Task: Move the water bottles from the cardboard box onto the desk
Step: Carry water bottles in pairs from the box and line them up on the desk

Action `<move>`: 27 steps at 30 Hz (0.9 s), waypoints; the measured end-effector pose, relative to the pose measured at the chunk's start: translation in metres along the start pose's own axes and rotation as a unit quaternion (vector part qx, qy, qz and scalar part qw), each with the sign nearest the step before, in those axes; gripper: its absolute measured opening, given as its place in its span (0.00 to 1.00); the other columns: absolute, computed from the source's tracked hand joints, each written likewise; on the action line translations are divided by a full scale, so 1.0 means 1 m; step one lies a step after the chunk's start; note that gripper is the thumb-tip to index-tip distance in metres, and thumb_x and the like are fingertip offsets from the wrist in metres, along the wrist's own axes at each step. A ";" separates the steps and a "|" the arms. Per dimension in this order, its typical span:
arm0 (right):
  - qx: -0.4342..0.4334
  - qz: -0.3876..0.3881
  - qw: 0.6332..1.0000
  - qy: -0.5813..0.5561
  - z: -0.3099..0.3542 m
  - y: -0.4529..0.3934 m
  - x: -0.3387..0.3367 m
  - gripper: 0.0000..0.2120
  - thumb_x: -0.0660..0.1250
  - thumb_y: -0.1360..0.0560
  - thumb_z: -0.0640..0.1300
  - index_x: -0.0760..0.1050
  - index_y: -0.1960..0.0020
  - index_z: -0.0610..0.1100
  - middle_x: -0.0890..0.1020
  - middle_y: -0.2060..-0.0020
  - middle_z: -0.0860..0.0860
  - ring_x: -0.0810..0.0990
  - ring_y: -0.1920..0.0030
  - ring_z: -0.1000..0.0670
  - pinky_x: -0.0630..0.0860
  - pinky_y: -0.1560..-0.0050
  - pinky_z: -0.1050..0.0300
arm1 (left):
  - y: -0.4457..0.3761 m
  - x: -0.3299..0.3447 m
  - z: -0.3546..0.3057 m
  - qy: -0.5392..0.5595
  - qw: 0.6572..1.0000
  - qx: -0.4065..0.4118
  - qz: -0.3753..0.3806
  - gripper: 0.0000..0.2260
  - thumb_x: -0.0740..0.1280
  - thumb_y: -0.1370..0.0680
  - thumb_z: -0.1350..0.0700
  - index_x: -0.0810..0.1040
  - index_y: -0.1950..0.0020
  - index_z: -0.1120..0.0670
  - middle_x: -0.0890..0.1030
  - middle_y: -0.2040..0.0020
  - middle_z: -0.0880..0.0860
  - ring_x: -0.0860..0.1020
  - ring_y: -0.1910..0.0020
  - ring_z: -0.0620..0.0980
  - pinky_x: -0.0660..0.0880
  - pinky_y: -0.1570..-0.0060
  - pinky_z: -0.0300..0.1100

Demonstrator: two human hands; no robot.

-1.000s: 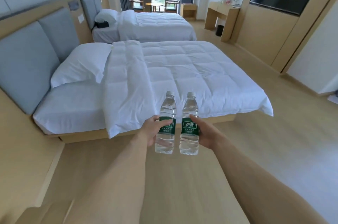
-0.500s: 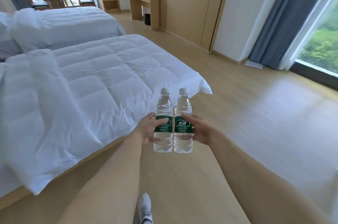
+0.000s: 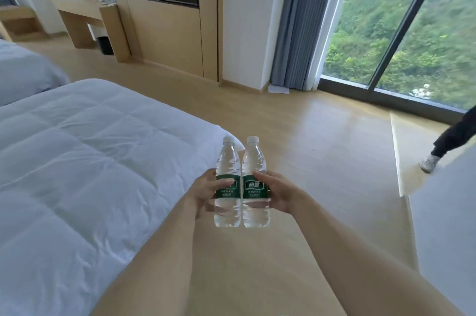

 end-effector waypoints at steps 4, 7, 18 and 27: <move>-0.012 -0.024 0.998 -0.054 0.023 -0.027 -0.016 0.17 0.65 0.18 0.47 0.74 0.34 0.38 0.81 0.43 0.38 0.80 0.43 0.38 0.70 0.33 0.31 | -0.049 0.009 -0.027 -0.019 0.998 -0.002 0.052 0.23 0.80 0.34 0.53 0.80 0.40 0.44 0.85 0.46 0.56 0.85 0.48 0.59 0.81 0.55 0.66; -0.006 -0.028 0.995 -0.094 0.039 -0.048 -0.034 0.18 0.63 0.18 0.47 0.73 0.32 0.37 0.80 0.41 0.37 0.79 0.41 0.38 0.70 0.31 0.34 | -0.083 0.020 -0.044 -0.032 0.997 0.001 0.072 0.25 0.80 0.36 0.52 0.80 0.40 0.45 0.85 0.45 0.57 0.85 0.48 0.60 0.81 0.57 0.64; -0.014 -0.016 0.993 -0.118 0.101 -0.170 -0.146 0.18 0.62 0.17 0.43 0.70 0.30 0.35 0.78 0.37 0.34 0.80 0.40 0.36 0.72 0.33 0.36 | -0.250 0.079 -0.096 -0.065 0.995 -0.006 0.077 0.26 0.81 0.38 0.49 0.80 0.42 0.47 0.86 0.47 0.57 0.86 0.53 0.57 0.82 0.60 0.58; -0.007 -0.020 0.996 -0.083 0.195 -0.267 -0.231 0.21 0.64 0.18 0.43 0.69 0.28 0.35 0.75 0.33 0.32 0.74 0.32 0.33 0.67 0.30 0.32 | -0.372 0.129 -0.164 -0.042 0.998 0.003 0.039 0.19 0.77 0.27 0.54 0.79 0.38 0.49 0.84 0.45 0.58 0.84 0.46 0.61 0.80 0.53 0.68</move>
Point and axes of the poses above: each hand's wrist, its own y-axis away from the middle knuckle, its own x-axis out of the palm, z = x × y, the point moved 1 cm from there along -y, towards the middle knuckle
